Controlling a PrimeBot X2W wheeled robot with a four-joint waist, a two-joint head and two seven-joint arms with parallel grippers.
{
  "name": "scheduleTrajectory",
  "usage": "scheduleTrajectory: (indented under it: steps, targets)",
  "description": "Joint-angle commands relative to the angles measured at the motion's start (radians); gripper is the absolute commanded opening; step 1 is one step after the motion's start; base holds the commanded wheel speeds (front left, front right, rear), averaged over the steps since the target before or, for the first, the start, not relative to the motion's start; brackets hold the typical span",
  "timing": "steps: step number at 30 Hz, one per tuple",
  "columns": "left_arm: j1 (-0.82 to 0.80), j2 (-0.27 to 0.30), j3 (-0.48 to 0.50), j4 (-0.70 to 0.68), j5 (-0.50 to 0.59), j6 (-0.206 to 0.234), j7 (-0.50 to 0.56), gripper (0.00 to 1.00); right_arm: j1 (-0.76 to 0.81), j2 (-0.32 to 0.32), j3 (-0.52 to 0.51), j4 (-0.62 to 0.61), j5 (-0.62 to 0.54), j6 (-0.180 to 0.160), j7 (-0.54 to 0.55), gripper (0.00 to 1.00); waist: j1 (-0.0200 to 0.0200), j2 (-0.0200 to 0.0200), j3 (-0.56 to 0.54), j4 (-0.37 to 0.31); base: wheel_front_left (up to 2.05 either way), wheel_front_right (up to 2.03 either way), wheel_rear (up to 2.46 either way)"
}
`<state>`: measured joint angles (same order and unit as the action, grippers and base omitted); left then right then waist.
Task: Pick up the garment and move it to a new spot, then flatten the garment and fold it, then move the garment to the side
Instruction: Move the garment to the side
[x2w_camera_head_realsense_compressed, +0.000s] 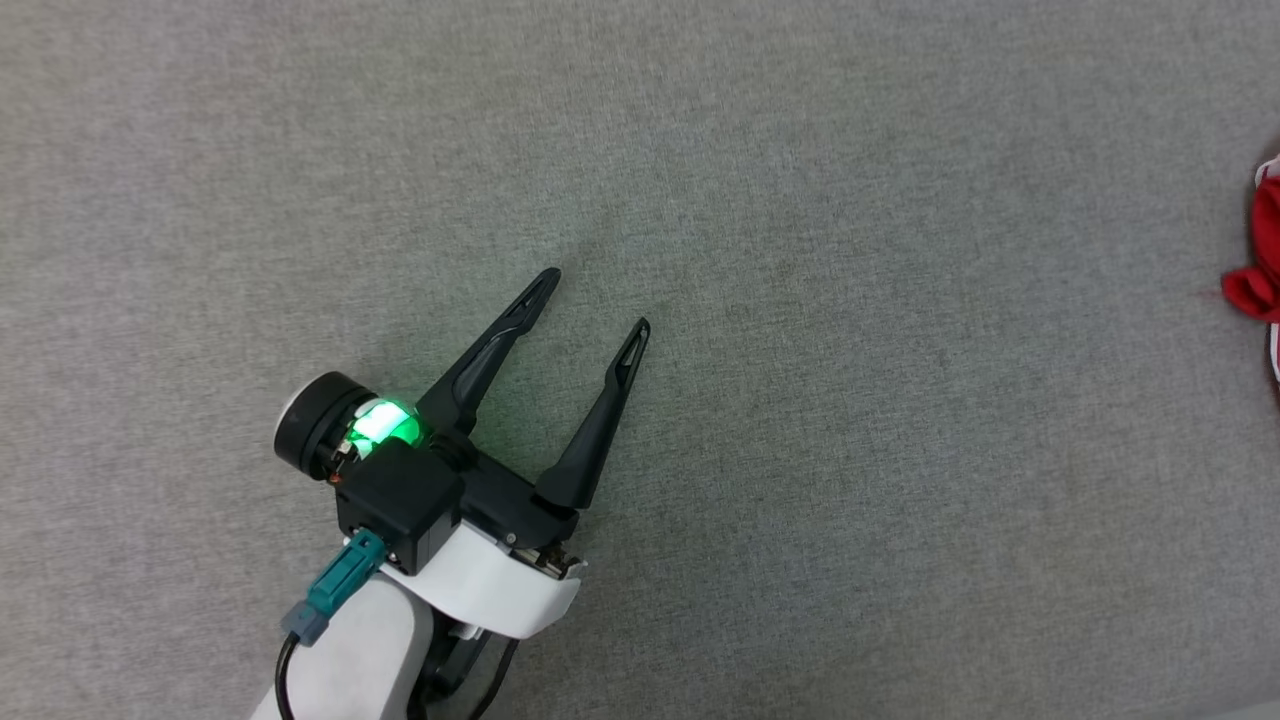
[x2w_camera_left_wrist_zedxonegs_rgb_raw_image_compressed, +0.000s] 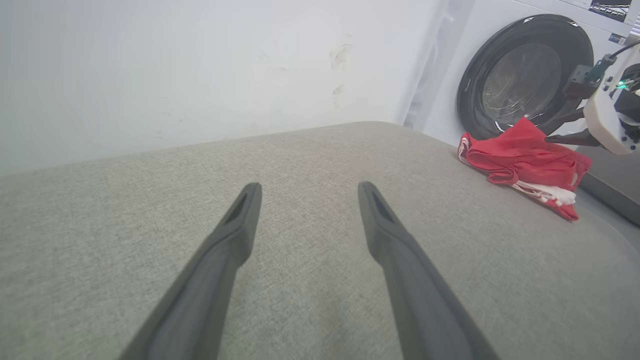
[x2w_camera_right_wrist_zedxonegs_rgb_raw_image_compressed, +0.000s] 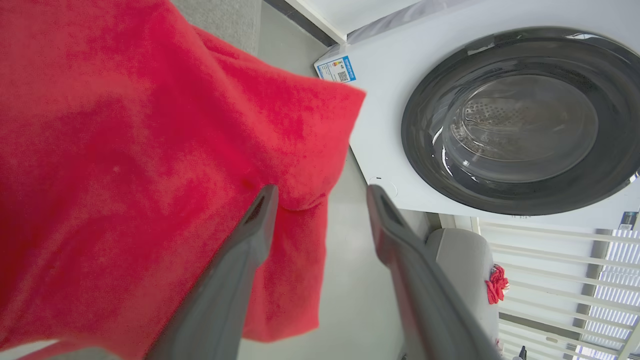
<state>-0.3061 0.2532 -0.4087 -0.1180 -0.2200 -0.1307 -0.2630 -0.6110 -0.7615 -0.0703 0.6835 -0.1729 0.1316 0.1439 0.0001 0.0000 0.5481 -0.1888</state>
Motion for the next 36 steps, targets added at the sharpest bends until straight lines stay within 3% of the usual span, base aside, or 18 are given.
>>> scheduleTrajectory:
  steps: [1, 8, 20, 25, 31, 36]
  targets:
    - [0.0, -0.007, 0.004, 0.006, -0.007, 0.0, -0.002, 1.0, -0.017, 0.011, -0.009, 0.002, -0.006, -0.002, -0.005, 1.0, -0.0001, 0.0, -0.025, 0.01, 0.0, 0.0, 0.0]
    - [0.038, -0.051, 0.037, 0.056, -0.038, 0.0, -0.002, 1.0, -0.019, 0.051, 0.004, -0.041, 0.046, -0.002, -0.036, 1.0, -0.0001, 0.0, -0.149, 0.042, 0.0, 0.0, 0.0]
    - [0.153, -0.108, 0.172, 0.121, -0.056, 0.0, -0.002, 1.0, 0.084, 0.143, 0.07, -0.322, 0.206, -0.002, -0.103, 1.0, -0.0001, 0.0, -0.356, 0.107, 0.0, 0.0, 0.0]
    - [0.188, -0.119, 0.222, 0.133, -0.051, 0.0, -0.002, 1.0, 0.175, 0.243, 0.024, -0.48, 0.268, -0.002, -0.142, 1.0, -0.0001, 0.0, -0.411, 0.132, 0.0, 0.0, 0.0]
    - [0.228, -0.141, 0.252, 0.149, -0.064, 0.0, -0.002, 1.0, 0.322, 0.424, -0.032, -0.638, 0.286, -0.002, -0.195, 1.0, -0.0001, 0.0, -0.459, 0.154, 0.0, 0.0, 0.0]
    - [0.265, -0.154, 0.27, 0.168, -0.07, 0.0, -0.002, 1.0, 0.442, 0.552, -0.043, -0.692, 0.296, -0.002, -0.271, 1.0, -0.0001, 0.0, -0.483, 0.162, 0.0, 0.0, 0.0]
